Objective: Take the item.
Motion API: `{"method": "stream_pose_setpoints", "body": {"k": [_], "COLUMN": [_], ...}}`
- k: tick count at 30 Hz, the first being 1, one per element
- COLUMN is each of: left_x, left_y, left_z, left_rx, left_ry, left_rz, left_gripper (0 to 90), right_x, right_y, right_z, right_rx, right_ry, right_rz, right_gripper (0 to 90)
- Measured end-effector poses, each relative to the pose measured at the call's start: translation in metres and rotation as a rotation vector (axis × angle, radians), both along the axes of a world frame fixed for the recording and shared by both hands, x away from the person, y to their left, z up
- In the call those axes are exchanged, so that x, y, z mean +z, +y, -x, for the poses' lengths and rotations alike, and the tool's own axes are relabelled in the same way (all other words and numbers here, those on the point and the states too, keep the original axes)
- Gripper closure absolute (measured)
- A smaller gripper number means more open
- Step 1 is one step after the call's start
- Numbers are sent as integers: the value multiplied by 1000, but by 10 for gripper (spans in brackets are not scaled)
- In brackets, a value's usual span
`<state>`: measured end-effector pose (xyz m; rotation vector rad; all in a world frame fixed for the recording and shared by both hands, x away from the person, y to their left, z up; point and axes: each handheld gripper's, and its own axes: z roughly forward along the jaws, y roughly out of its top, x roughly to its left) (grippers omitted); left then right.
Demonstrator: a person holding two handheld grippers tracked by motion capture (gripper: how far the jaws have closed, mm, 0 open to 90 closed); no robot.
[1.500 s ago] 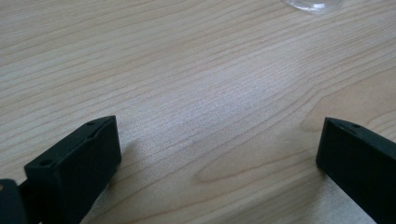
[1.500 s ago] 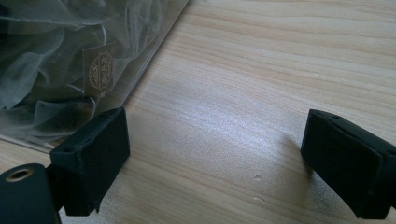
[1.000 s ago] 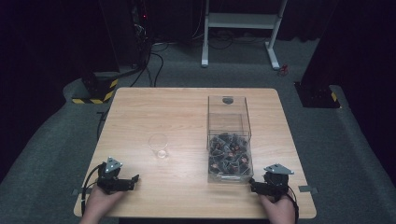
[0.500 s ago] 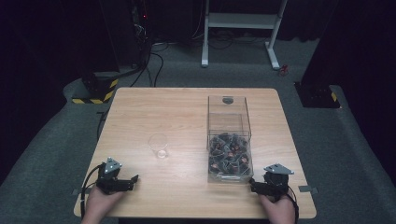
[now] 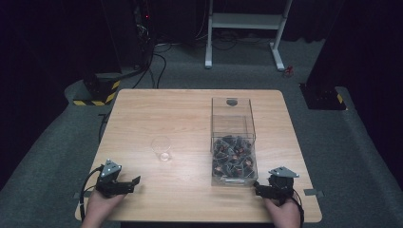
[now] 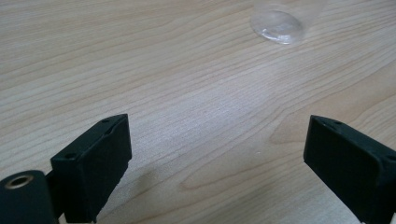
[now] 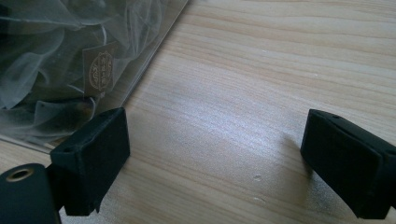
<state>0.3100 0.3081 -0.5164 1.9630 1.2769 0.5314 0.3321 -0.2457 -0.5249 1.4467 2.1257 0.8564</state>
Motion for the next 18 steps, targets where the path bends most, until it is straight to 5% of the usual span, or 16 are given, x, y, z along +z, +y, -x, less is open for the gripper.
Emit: {"method": "stream_pose_setpoints", "body": {"k": [18], "left_x": [18], "left_y": [-10], "left_z": [8], "left_rx": [-25], "left_ry": [-85], "left_rz": [42], "left_gripper": [90], "right_x": [1], "right_y": [-1], "right_z": [-1], "right_rx": [11], "right_ry": [4], "right_rz": [5], "right_gripper": [86]}}
